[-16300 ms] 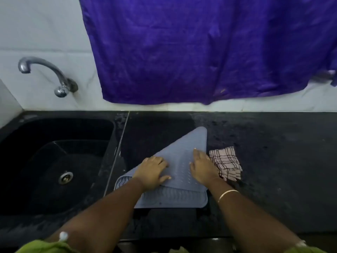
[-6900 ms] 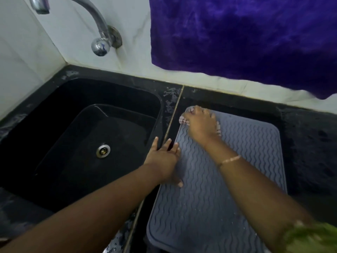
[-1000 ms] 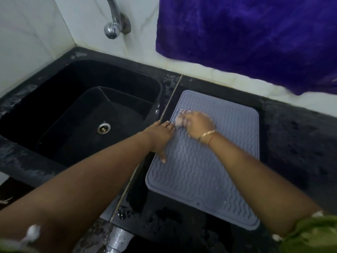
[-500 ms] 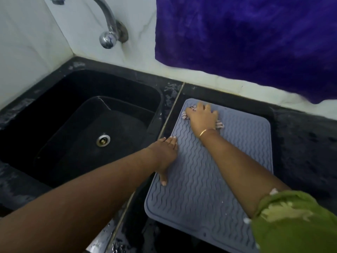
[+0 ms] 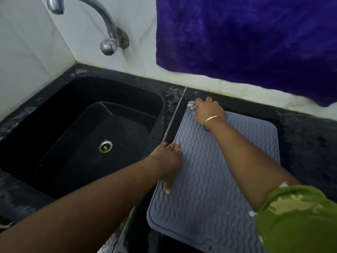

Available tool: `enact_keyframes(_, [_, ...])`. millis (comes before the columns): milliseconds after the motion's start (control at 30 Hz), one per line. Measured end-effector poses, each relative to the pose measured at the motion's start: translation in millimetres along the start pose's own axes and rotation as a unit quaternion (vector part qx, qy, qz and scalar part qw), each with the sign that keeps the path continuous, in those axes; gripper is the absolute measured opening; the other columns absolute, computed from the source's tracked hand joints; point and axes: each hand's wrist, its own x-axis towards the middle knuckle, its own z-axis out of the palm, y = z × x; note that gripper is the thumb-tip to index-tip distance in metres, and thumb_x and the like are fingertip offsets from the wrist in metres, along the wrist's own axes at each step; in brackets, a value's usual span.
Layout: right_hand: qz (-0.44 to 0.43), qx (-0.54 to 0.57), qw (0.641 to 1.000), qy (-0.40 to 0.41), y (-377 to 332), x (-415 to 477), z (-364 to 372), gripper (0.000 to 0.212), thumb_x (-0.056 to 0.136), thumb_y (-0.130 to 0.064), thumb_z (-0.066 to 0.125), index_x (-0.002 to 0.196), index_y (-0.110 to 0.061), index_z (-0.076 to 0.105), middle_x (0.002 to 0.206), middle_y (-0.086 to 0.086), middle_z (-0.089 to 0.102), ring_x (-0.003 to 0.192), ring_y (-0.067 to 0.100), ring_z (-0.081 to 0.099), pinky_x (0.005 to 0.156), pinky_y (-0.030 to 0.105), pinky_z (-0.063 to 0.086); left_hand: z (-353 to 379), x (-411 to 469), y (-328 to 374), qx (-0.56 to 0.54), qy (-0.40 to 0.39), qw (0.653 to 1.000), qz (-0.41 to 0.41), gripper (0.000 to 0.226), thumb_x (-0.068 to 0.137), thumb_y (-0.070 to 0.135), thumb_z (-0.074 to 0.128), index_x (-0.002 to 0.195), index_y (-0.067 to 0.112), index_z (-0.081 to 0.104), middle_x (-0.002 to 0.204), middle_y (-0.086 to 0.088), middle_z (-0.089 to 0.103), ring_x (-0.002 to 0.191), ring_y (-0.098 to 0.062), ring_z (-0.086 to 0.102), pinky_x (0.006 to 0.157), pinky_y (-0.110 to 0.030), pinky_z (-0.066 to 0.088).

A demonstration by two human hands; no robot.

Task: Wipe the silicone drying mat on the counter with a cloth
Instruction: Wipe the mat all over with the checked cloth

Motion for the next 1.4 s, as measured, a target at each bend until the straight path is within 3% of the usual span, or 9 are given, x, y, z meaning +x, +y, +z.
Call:
enact_keyframes(133, [-0.089, 0.059, 0.992, -0.061, -23, -48, 1, 0.028, 0.088, -0.019, 0.053, 0.115, -0.017, 0.06, 0.117, 0.009, 0.056, 0.11, 0.031, 0.055, 0.091, 0.039, 0.045, -2, -1, 3, 0.005, -0.01, 1.0, -0.006, 0.13, 0.065, 0.049, 0.08, 0.15, 0.0, -0.005, 0.159, -0.018, -0.006, 0.147, -0.029, -0.006, 0.118, -0.041, -0.003])
enact_keyframes(233, [-0.1, 0.022, 0.995, -0.007, -30, -86, 17, 0.035, 0.088, -0.016, 0.053, 0.122, -0.024, 0.054, 0.121, 0.011, 0.049, 0.106, 0.034, 0.053, 0.083, 0.04, 0.048, -4, 0, 4, 0.011, -0.016, 1.0, -0.01, 0.129, 0.064, 0.049, 0.081, 0.15, -0.001, -0.003, 0.159, -0.019, -0.005, 0.147, -0.03, -0.003, 0.118, -0.041, -0.002])
enact_keyframes(433, [-0.077, -0.021, 0.995, 0.06, -27, -58, 26, 0.038, 0.091, -0.01, 0.042, 0.125, -0.023, 0.052, 0.127, 0.015, 0.046, 0.115, 0.037, 0.045, 0.089, 0.046, 0.043, -13, 5, 10, 0.053, -0.048, 0.997, -0.008, 0.125, 0.067, 0.043, 0.082, 0.149, -0.004, 0.001, 0.157, -0.025, -0.004, 0.146, -0.035, 0.0, 0.118, -0.042, 0.001])
enact_keyframes(533, [-0.072, -0.058, 0.993, 0.069, -23, -28, 19, 0.036, 0.092, -0.01, 0.043, 0.125, -0.02, 0.051, 0.131, 0.017, 0.043, 0.117, 0.039, 0.042, 0.09, 0.049, 0.041, -17, 11, 14, 0.09, -0.065, 0.994, -0.001, 0.118, 0.066, 0.044, 0.082, 0.149, -0.001, 0.013, 0.156, -0.028, 0.001, 0.146, -0.038, 0.004, 0.119, -0.043, 0.007])
enact_keyframes(733, [-0.053, -0.115, 0.989, 0.079, 6, 0, 4, 0.035, 0.093, -0.014, 0.043, 0.126, -0.022, 0.053, 0.13, 0.015, 0.046, 0.119, 0.038, 0.041, 0.092, 0.051, 0.037, -19, 13, 15, 0.114, -0.047, 0.992, 0.015, 0.098, 0.066, 0.046, 0.081, 0.143, 0.005, 0.037, 0.151, -0.021, 0.029, 0.142, -0.036, 0.021, 0.115, -0.044, 0.024])
enact_keyframes(967, [0.102, -0.062, 0.993, 0.0, 39, -10, -8, 0.051, 0.086, -0.015, 0.061, 0.134, -0.024, 0.047, 0.138, 0.013, 0.039, 0.127, 0.038, 0.036, 0.097, 0.057, 0.036, -12, 5, 5, 0.076, 0.003, 0.997, 0.018, 0.101, 0.076, 0.042, 0.074, 0.148, -0.003, 0.02, 0.156, -0.026, 0.012, 0.145, -0.037, 0.015, 0.119, -0.044, 0.017])
enact_keyframes(1067, [0.06, -0.061, 0.996, -0.012, 16, -19, -10, 0.039, 0.09, -0.021, 0.055, 0.129, -0.022, 0.052, 0.137, 0.014, 0.041, 0.125, 0.038, 0.039, 0.098, 0.054, 0.038, -6, 3, -2, 0.027, -0.007, 1.0, 0.012, 0.124, 0.067, 0.052, 0.078, 0.15, -0.001, 0.002, 0.158, -0.02, -0.001, 0.147, -0.03, 0.002, 0.12, -0.04, 0.004])
enact_keyframes(1133, [0.007, -0.06, 0.998, -0.007, -5, -40, -2, 0.033, 0.092, -0.019, 0.051, 0.124, -0.015, 0.056, 0.133, 0.014, 0.046, 0.121, 0.038, 0.044, 0.097, 0.052, 0.042, -6, 4, -3, 0.015, -0.011, 1.0, 0.011, 0.128, 0.066, 0.053, 0.078, 0.15, -0.001, -0.002, 0.159, -0.019, -0.004, 0.148, -0.028, -0.001, 0.12, -0.039, 0.0])
enact_keyframes(1400, [-0.072, 0.009, 0.997, 0.04, -22, -131, 24, 0.036, 0.093, -0.018, 0.045, 0.128, -0.023, 0.051, 0.129, 0.014, 0.043, 0.119, 0.035, 0.041, 0.093, 0.044, 0.04, -5, 5, 0, 0.004, -0.001, 1.0, 0.011, 0.128, 0.058, 0.053, 0.083, 0.152, 0.005, 0.01, 0.159, -0.013, 0.009, 0.147, -0.027, 0.006, 0.12, -0.041, 0.0])
